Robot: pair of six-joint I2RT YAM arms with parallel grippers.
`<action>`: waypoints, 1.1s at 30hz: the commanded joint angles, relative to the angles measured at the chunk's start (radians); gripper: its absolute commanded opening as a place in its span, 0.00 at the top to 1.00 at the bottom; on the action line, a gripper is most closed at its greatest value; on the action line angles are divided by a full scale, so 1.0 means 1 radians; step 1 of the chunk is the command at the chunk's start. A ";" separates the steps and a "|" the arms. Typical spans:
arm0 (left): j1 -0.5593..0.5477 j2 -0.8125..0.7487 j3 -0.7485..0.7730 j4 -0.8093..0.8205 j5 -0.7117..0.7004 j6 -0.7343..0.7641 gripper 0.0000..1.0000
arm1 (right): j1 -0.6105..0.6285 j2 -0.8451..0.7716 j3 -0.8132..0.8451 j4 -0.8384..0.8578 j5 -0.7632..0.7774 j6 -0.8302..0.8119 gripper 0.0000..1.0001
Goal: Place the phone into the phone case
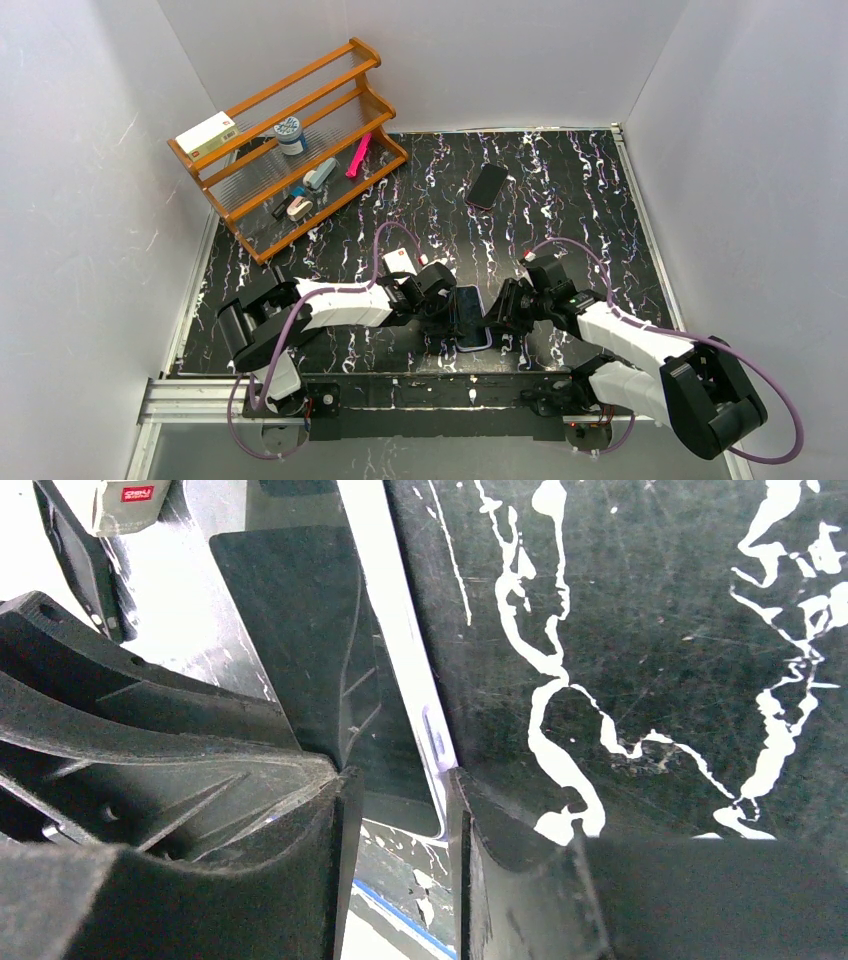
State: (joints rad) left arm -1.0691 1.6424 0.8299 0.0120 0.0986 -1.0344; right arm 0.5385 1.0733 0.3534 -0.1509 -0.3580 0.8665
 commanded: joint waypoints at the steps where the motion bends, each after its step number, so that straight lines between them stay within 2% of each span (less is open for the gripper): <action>1: -0.012 0.028 0.025 0.068 0.071 -0.034 0.77 | 0.006 -0.019 -0.033 0.077 -0.073 0.062 0.58; 4: -0.015 0.027 0.026 0.098 0.083 -0.050 0.82 | 0.010 -0.029 -0.048 0.116 -0.096 0.105 0.59; 6: -0.018 0.015 0.019 0.129 0.089 -0.065 0.89 | 0.012 -0.039 -0.057 0.132 -0.093 0.131 0.60; 8: -0.023 0.004 0.012 0.149 0.089 -0.075 0.90 | 0.013 -0.051 -0.067 0.143 -0.099 0.151 0.60; 10: -0.025 -0.005 0.009 0.137 0.082 -0.073 0.85 | 0.013 -0.062 -0.069 0.143 -0.099 0.160 0.61; 13: -0.023 -0.037 0.007 0.045 0.013 -0.064 0.65 | 0.013 -0.083 -0.046 0.086 -0.057 0.138 0.61; 14: -0.023 -0.058 0.001 0.025 -0.014 -0.063 0.62 | 0.014 -0.094 -0.042 0.065 -0.044 0.132 0.61; 20: -0.023 -0.082 0.023 -0.038 -0.053 -0.030 0.57 | 0.012 -0.159 -0.076 -0.002 -0.012 0.109 0.61; 27: -0.026 -0.049 0.029 -0.017 -0.018 -0.031 0.87 | 0.013 -0.165 -0.085 -0.022 -0.014 0.087 0.62; 33: -0.028 -0.055 0.018 -0.018 -0.035 -0.039 0.84 | 0.014 -0.175 0.012 -0.097 0.043 0.036 0.61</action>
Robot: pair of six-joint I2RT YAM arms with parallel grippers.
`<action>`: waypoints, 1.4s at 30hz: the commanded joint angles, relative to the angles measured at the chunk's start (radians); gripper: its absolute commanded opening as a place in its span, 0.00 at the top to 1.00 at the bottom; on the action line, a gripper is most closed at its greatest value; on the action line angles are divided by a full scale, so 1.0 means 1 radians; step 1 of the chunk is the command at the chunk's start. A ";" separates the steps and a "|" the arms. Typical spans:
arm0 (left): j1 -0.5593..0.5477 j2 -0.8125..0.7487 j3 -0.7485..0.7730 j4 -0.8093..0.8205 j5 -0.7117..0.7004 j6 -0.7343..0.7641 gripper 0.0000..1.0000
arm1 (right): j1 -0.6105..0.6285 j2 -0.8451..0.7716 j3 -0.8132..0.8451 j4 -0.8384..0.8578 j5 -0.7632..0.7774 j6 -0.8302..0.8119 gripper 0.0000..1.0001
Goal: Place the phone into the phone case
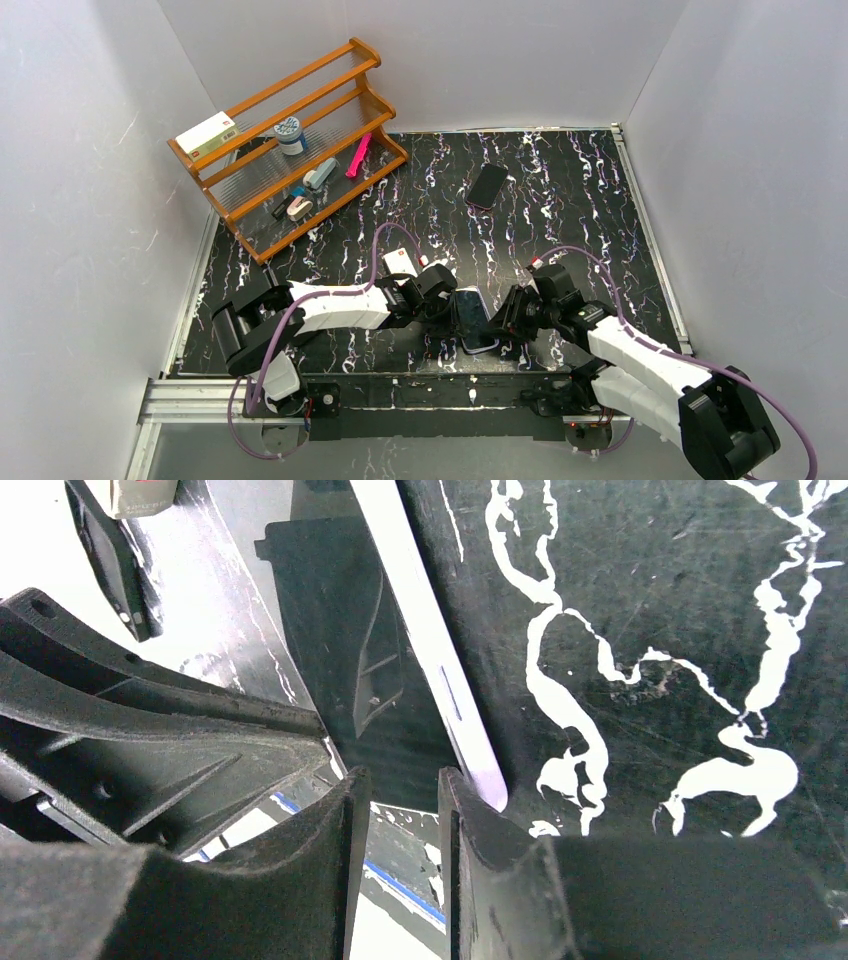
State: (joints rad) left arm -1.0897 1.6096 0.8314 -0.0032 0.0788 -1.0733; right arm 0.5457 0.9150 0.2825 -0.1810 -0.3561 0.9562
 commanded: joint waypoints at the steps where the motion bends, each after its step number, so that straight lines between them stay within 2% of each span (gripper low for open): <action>1: -0.007 -0.029 0.014 -0.006 -0.025 0.001 0.83 | 0.005 -0.020 0.108 -0.100 0.067 -0.071 0.61; 4: -0.007 -0.033 0.020 -0.017 -0.049 0.005 0.79 | 0.005 -0.021 0.157 -0.166 0.153 -0.117 0.60; 9: -0.007 -0.010 0.030 -0.017 -0.044 0.007 0.77 | 0.007 0.033 0.168 -0.187 0.209 -0.176 0.60; 18: -0.007 0.009 0.037 -0.004 -0.023 0.006 0.77 | 0.006 0.056 0.110 -0.128 0.135 -0.180 0.60; 23: -0.007 0.026 0.046 -0.002 0.005 -0.004 0.81 | 0.006 0.078 0.057 -0.072 0.058 -0.150 0.60; 30: -0.016 0.039 0.035 0.093 0.050 -0.033 0.98 | 0.007 0.040 -0.001 0.052 -0.054 -0.060 0.65; 32: -0.021 0.049 0.033 0.113 0.064 -0.045 1.00 | 0.006 0.037 -0.021 0.101 -0.090 -0.017 0.65; 39: -0.026 0.061 0.051 0.084 0.064 -0.044 1.00 | 0.009 0.041 -0.033 0.129 -0.113 0.026 0.66; 42: -0.017 0.018 0.070 -0.001 0.008 -0.013 0.89 | 0.009 0.014 0.008 0.041 -0.051 -0.009 0.63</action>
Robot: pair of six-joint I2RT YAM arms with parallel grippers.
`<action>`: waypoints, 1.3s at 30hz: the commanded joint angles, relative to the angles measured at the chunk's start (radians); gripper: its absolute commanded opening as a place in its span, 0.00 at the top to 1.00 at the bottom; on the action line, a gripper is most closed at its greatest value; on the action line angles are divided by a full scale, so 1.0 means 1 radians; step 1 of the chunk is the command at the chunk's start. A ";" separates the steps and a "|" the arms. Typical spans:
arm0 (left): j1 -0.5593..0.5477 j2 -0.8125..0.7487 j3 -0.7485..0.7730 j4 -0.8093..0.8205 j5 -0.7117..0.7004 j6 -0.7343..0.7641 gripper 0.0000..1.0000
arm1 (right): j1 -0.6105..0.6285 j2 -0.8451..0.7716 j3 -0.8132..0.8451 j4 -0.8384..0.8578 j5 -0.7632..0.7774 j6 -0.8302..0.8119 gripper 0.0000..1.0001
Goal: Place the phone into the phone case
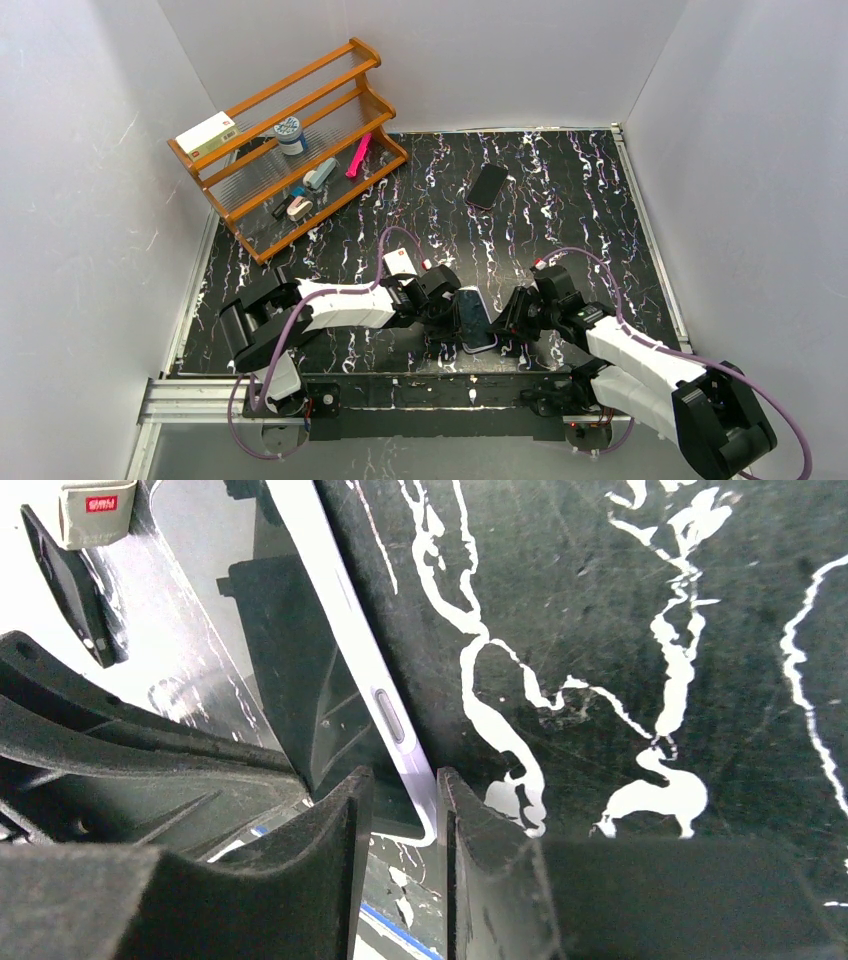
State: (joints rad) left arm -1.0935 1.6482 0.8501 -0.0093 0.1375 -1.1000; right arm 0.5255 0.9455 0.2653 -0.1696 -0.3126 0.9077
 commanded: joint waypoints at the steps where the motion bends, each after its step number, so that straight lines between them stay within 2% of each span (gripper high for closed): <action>1: -0.005 -0.037 0.056 -0.028 -0.064 0.024 0.85 | 0.028 -0.027 0.041 0.002 -0.064 0.027 0.60; 4: 0.029 -0.090 0.045 -0.071 -0.093 0.043 0.71 | 0.029 -0.054 0.085 -0.042 0.006 -0.014 0.52; 7: 0.065 -0.135 0.012 -0.063 -0.109 0.049 0.62 | 0.028 -0.037 0.135 -0.061 0.046 -0.072 0.46; 10: 0.091 -0.148 -0.019 -0.018 -0.107 0.061 0.59 | 0.023 0.027 0.186 -0.064 0.080 -0.124 0.42; 16: 0.145 -0.118 -0.077 0.106 -0.043 0.061 0.59 | 0.016 0.150 0.220 0.017 0.022 -0.177 0.39; 26: 0.149 -0.026 -0.088 0.168 -0.003 0.111 0.64 | 0.015 0.182 0.074 0.224 -0.040 -0.140 0.29; 33: 0.149 -0.011 -0.133 0.201 0.008 0.077 0.78 | 0.015 0.179 0.064 0.266 -0.086 -0.104 0.26; 39: 0.146 -0.033 -0.180 0.259 0.050 0.020 0.90 | 0.014 0.091 0.032 0.408 -0.158 0.032 0.26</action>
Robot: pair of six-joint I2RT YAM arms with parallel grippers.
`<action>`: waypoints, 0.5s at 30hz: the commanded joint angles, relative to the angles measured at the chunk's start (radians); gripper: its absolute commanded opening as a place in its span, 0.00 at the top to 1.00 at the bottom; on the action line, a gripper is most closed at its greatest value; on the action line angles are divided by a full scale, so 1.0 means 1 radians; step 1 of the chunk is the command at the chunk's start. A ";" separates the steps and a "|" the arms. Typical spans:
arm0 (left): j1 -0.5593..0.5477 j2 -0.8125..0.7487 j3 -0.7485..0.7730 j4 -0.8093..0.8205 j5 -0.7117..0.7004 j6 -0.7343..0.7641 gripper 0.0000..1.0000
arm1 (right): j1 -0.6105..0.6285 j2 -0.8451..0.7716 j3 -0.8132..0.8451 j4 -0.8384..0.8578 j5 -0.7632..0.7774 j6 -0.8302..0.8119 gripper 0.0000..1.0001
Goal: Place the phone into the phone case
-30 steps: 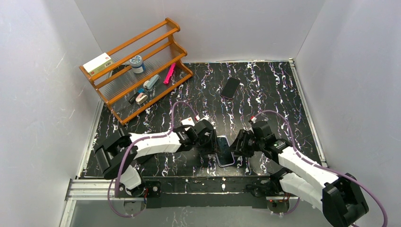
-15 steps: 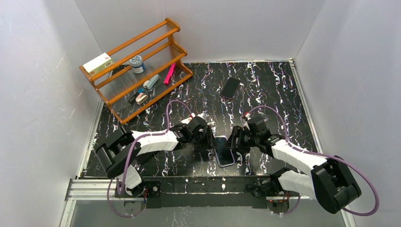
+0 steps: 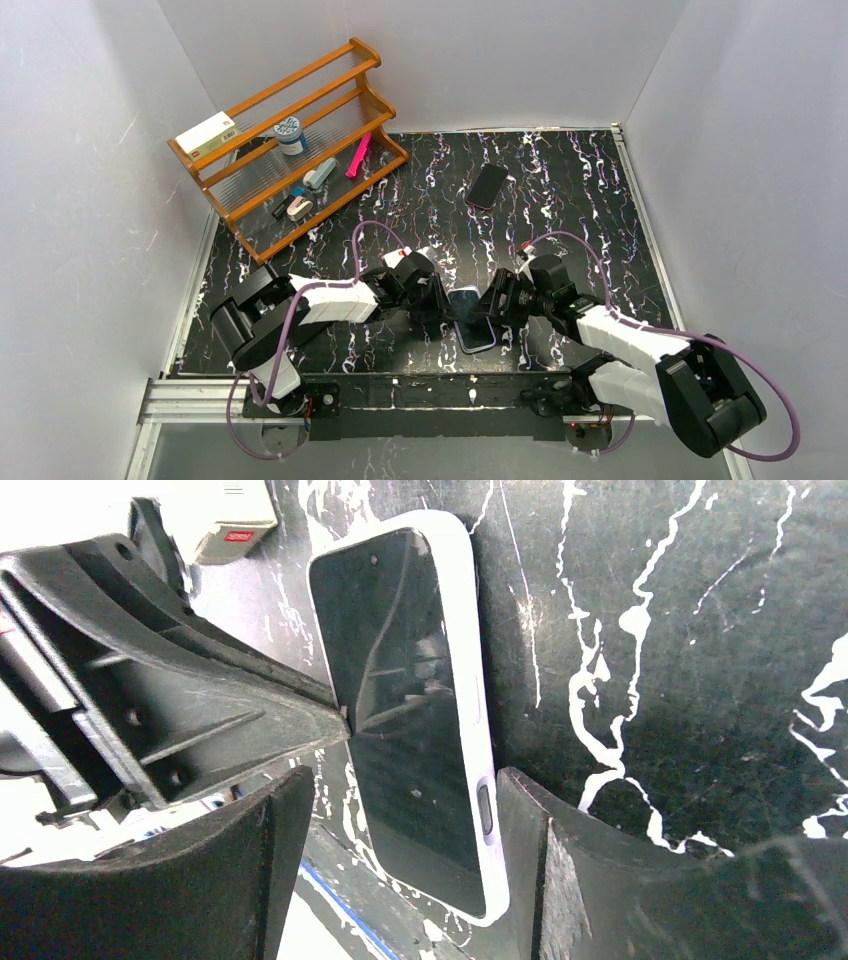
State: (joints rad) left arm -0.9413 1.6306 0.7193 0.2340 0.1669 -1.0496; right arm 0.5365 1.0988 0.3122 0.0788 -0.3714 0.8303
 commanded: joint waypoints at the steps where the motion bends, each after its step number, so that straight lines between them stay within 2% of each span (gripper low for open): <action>1: -0.010 -0.020 -0.058 0.035 0.029 -0.045 0.91 | 0.005 -0.079 -0.028 0.186 -0.109 0.141 0.26; 6: -0.035 -0.019 -0.060 0.065 0.045 -0.064 0.93 | 0.003 -0.133 -0.130 0.400 -0.159 0.303 0.28; 11: -0.037 -0.027 -0.067 0.068 0.035 -0.070 0.93 | 0.003 -0.132 -0.136 0.429 -0.183 0.313 0.28; 15: -0.042 -0.030 -0.070 0.070 0.034 -0.073 0.91 | 0.003 -0.106 -0.145 0.451 -0.208 0.306 0.35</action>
State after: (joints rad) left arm -0.9512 1.5951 0.6590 0.2768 0.2043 -1.1175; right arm 0.5213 0.9871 0.1650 0.3473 -0.4240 1.0698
